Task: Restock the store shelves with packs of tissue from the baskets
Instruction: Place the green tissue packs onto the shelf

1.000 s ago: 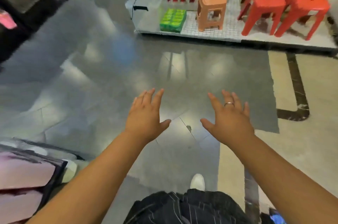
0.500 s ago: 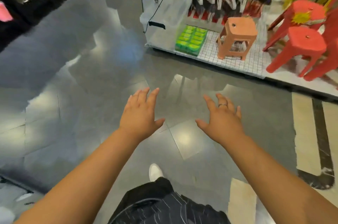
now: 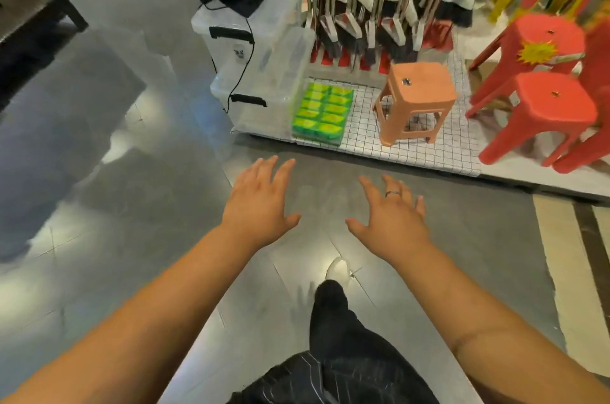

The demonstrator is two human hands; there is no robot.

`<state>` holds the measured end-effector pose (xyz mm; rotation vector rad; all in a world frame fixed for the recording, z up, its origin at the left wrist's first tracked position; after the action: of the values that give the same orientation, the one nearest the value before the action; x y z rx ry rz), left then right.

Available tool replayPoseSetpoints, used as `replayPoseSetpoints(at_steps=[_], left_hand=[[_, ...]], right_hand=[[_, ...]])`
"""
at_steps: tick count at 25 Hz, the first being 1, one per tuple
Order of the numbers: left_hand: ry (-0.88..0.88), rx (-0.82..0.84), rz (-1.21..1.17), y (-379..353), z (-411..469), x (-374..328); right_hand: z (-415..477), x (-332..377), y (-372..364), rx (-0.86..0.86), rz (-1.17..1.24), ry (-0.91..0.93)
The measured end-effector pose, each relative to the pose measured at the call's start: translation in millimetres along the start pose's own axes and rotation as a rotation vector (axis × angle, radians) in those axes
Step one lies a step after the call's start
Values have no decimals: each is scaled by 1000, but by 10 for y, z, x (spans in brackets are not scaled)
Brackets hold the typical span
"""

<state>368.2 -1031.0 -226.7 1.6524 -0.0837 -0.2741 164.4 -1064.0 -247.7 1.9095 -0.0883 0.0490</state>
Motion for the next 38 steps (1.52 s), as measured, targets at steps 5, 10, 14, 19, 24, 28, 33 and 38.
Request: replayPoseSetpoints(at_steps=[5, 10, 14, 19, 24, 28, 33, 38], left_hand=[[47, 77, -57, -25, 1471, 453], [115, 145, -131, -50, 2591, 984], [146, 128, -288, -308, 3563, 1516], [89, 260, -258, -801, 4688, 2068], [102, 368, -271, -1464, 5537, 2475], [136, 404, -258, -2252, 6085, 2598], [430, 288, -453, -3357, 6482, 2737], [639, 262, -522, -4581, 6768, 2899]], right_hand=[[1594, 235, 469, 33, -80, 46], [2936, 570, 797, 56, -138, 95], [4111, 878, 827, 96, -185, 96], [5398, 1166, 664, 164, -174, 52], [6557, 1366, 229, 271, -168, 37], [7528, 1365, -421, 352, -207, 57], [8660, 1322, -1424, 476, -98, 56], [9776, 1324, -2363, 406, -133, 143]])
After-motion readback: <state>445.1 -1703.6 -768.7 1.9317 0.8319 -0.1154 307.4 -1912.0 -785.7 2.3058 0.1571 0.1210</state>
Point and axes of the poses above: each hand's wrist, its own z-axis towards the middle knuckle, its own y-axis out of the back of the hand, x = y × z, the point moved 8 cm from there along z, towards the middle knuckle, and after that the axes turned 15 degrees about -y, right-handed, at the moved point
